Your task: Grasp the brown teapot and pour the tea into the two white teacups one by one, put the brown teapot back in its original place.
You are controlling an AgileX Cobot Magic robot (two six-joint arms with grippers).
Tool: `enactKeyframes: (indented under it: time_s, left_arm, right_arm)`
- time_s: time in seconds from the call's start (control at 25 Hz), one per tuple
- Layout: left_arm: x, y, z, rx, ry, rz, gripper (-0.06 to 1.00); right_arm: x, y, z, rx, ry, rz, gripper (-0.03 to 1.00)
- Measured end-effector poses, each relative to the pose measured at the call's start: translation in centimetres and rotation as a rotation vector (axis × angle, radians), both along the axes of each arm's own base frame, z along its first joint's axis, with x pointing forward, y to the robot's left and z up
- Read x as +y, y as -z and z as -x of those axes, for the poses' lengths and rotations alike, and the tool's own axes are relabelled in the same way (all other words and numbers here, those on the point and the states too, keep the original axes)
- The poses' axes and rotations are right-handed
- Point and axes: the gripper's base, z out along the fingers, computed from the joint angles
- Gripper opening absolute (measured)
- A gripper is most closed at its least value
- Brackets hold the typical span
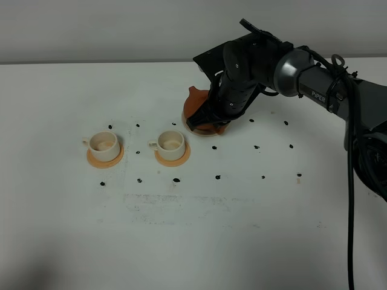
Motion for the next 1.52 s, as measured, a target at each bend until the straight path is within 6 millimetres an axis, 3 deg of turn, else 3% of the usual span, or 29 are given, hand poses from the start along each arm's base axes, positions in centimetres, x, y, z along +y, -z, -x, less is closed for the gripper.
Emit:
enactKeyframes:
  time_s: [0.4, 0.8, 1.0, 1.24, 1.52]
  left_arm:
    - [0.0, 0.0, 0.0, 0.0, 0.0, 0.0, 0.16]
    - [0.0, 0.0, 0.0, 0.0, 0.0, 0.0, 0.16]
    - [0.0, 0.0, 0.0, 0.0, 0.0, 0.0, 0.16]
    - [0.0, 0.0, 0.0, 0.0, 0.0, 0.0, 0.16]
    - [0.0, 0.0, 0.0, 0.0, 0.0, 0.0, 0.16]
  right_arm:
    - [-0.4, 0.2, 0.7, -0.038, -0.01, -0.025, 0.08]
    - [-1.2, -1.4, 2.1, -0.1, -0.01, -0.052, 0.08]
    - [-1.6, -3.1, 3.3, -0.152, -0.028, -0.05, 0.08]
    - [-0.9, -5.1, 5.8, -0.216, -0.114, -0.007, 0.08]
    - [0.7, -5.7, 7.8, -0.246, -0.225, 0.061, 0.08]
